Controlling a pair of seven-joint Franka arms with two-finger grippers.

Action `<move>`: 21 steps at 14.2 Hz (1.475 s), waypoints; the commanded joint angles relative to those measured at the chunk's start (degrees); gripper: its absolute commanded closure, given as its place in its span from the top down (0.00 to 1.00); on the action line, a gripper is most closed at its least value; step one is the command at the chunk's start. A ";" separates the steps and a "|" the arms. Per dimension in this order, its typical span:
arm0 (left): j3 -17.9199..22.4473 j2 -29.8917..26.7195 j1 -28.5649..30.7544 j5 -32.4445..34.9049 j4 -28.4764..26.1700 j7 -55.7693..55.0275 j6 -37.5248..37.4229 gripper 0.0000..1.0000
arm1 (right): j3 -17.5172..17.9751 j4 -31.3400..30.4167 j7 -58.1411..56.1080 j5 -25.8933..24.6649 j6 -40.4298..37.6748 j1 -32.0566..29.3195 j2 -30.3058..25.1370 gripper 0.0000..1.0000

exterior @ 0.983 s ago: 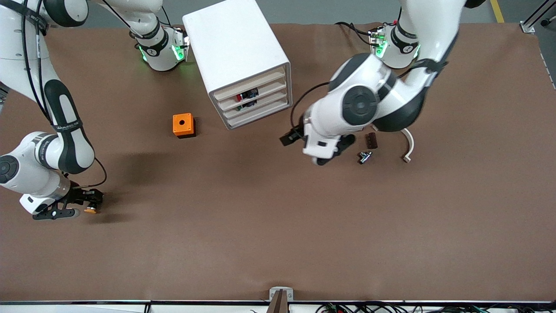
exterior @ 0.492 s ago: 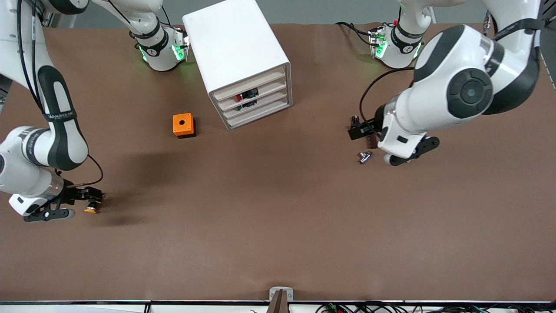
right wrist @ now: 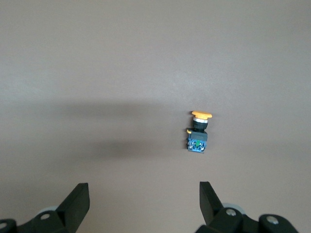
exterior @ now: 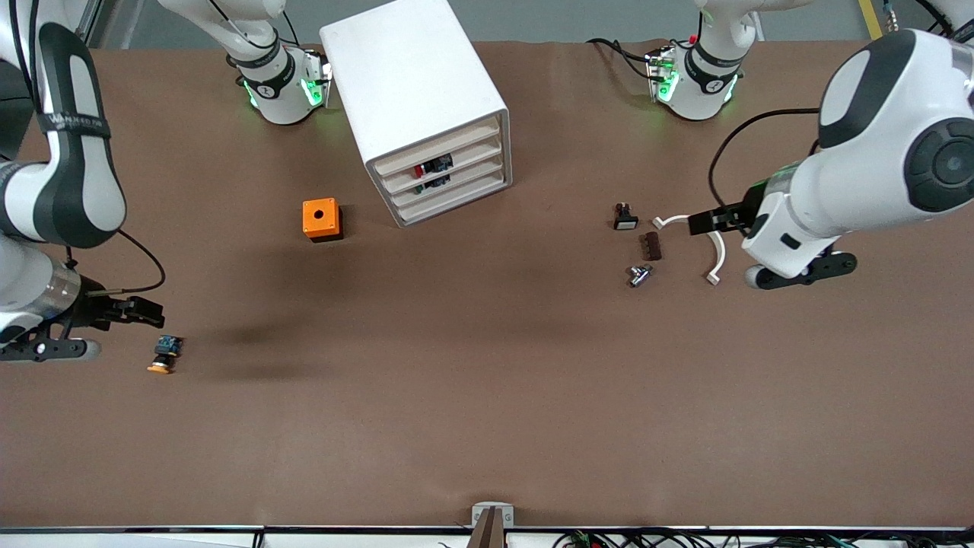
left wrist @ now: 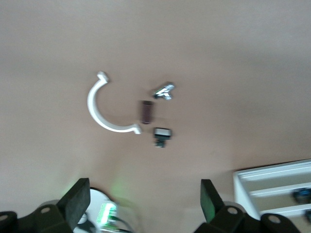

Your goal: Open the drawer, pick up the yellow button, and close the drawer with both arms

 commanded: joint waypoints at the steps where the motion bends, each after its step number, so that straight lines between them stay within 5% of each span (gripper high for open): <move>1: 7.88 -5.32 -3.64 0.85 -4.68 8.48 -0.58 1.00 | -0.08 -1.50 2.53 0.89 -2.79 0.43 -5.36 1.00; 5: 15.61 -11.20 -5.57 1.03 -12.48 15.95 1.25 1.00 | 0.00 -1.33 8.58 0.89 -9.46 2.62 -12.12 1.00; 10: 15.36 -24.92 -0.56 0.85 -33.40 21.77 19.42 1.00 | 0.00 -1.15 11.24 0.89 -13.52 3.95 -17.93 1.00; 15: 11.14 -24.15 3.48 0.85 -31.95 22.48 25.08 1.00 | 0.09 0.52 13.78 0.81 -16.85 4.82 -19.52 1.00; 21: 11.23 -23.27 3.48 0.85 -22.73 21.70 19.39 1.00 | -0.08 3.07 18.00 0.81 -20.99 6.06 -20.66 1.00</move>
